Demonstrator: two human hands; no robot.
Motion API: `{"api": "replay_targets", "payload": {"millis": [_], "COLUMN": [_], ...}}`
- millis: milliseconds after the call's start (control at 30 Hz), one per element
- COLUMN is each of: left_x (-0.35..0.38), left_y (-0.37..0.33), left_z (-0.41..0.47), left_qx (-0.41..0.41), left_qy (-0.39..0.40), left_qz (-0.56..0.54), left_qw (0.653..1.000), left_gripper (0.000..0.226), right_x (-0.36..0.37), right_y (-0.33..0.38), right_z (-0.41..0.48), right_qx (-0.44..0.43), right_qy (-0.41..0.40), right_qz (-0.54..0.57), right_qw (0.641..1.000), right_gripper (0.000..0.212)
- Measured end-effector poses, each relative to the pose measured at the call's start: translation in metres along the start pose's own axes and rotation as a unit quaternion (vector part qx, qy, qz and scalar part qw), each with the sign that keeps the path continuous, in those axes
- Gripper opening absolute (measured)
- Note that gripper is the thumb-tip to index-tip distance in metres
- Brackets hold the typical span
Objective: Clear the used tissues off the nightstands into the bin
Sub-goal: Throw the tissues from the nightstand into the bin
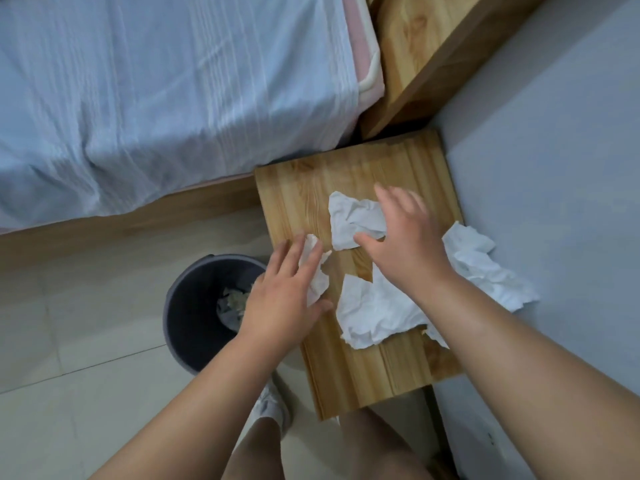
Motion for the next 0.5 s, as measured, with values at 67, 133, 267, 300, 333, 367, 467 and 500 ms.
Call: {"api": "replay_targets", "payload": {"millis": [67, 133, 267, 300, 333, 367, 467, 500], "left_x": [0.004, -0.001, -0.008, -0.007, -0.006, -0.007, -0.008, -0.009], "left_y": [0.0, 0.0, 0.004, 0.007, 0.011, 0.019, 0.054, 0.065], "left_z": [0.003, 0.001, -0.006, -0.006, -0.006, -0.006, -0.017, -0.024], "left_qx": [-0.001, 0.001, 0.019, 0.011, -0.008, -0.043, -0.166, -0.184], "left_qy": [-0.006, -0.047, -0.107, -0.1, -0.096, -0.096, -0.114, -0.13], "left_qz": [0.046, 0.077, 0.01, -0.025, -0.068, -0.124, -0.342, -0.391], "left_qw": [0.999, 0.996, 0.994, 0.995, 0.993, 0.987, 0.918, 0.893], "left_gripper": [0.089, 0.075, 0.028, 0.023, 0.02, 0.017, 0.008, 0.007], "right_x": [0.016, 0.029, 0.039, 0.04, 0.041, 0.039, 0.018, 0.009], "right_y": [-0.001, -0.004, -0.008, -0.007, -0.005, -0.002, 0.015, 0.026], "right_z": [0.012, 0.019, 0.029, 0.029, 0.028, 0.027, 0.025, 0.024], "right_qx": [-0.008, -0.013, -0.026, -0.031, -0.038, -0.044, -0.052, -0.062], "right_qy": [0.038, 0.056, 0.061, 0.074, 0.083, 0.085, 0.042, 0.021], "right_qz": [-0.055, -0.095, -0.036, -0.029, -0.032, -0.035, 0.004, 0.03], "right_qw": [0.998, 0.994, 0.997, 0.996, 0.995, 0.995, 0.998, 0.997], "right_gripper": [0.095, 0.095, 0.046, 0.03, 0.019, 0.015, 0.014, 0.014]}}
Point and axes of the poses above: each hand's wrist, its own z-axis towards the middle knuckle, its own x-axis out of the palm, y = z × x, the point moved 9 cm from there along z, towards the middle knuckle, and after that the axes turned 7 degrees about z, right-handed, at the moved point
